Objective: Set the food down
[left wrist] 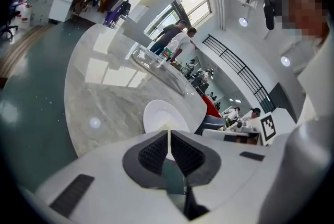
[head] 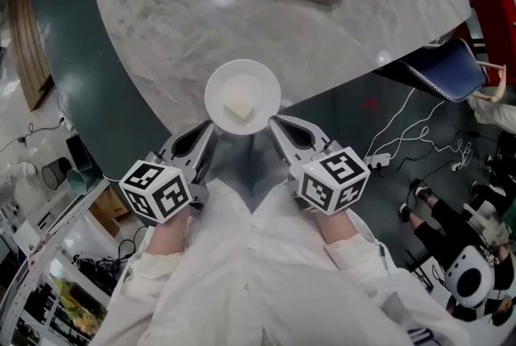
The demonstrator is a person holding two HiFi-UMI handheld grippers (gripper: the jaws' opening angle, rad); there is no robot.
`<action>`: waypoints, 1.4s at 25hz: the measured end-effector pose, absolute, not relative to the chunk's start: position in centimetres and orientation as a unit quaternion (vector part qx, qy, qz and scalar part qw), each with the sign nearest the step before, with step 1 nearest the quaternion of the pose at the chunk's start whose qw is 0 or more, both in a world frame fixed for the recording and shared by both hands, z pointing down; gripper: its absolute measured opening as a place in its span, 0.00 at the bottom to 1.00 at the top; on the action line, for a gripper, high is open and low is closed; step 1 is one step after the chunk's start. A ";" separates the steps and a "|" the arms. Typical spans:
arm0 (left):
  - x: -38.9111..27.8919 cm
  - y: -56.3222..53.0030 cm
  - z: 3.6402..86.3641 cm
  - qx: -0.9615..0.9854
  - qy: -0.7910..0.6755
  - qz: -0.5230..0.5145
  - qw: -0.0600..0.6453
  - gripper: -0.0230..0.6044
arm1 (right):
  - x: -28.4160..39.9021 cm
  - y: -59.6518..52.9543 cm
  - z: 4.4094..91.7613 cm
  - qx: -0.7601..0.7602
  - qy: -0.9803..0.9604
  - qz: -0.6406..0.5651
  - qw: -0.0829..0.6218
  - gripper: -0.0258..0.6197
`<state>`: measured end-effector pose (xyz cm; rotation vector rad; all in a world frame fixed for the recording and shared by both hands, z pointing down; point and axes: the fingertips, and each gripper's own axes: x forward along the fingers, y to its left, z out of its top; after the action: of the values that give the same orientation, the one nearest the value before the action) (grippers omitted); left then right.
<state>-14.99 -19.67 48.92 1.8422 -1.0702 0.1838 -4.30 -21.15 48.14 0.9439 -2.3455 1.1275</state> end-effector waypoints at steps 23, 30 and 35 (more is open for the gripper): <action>-15.7 -19.7 52.0 0.720 -0.482 0.115 0.487 0.14 | -3.0 -19.4 52.1 0.351 -0.792 0.452 0.215 0.05; -15.3 -19.6 52.4 0.718 -0.474 0.121 0.495 0.19 | -2.8 -19.5 52.6 0.362 -0.774 0.484 0.190 0.16; -14.9 -19.5 52.4 0.715 -0.471 0.121 0.502 0.21 | -2.6 -19.6 52.9 0.368 -0.765 0.495 0.184 0.19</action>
<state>-14.92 -19.51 52.42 1.7285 -1.1373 0.2915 -2.59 -19.63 52.86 1.0384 -2.1565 1.3961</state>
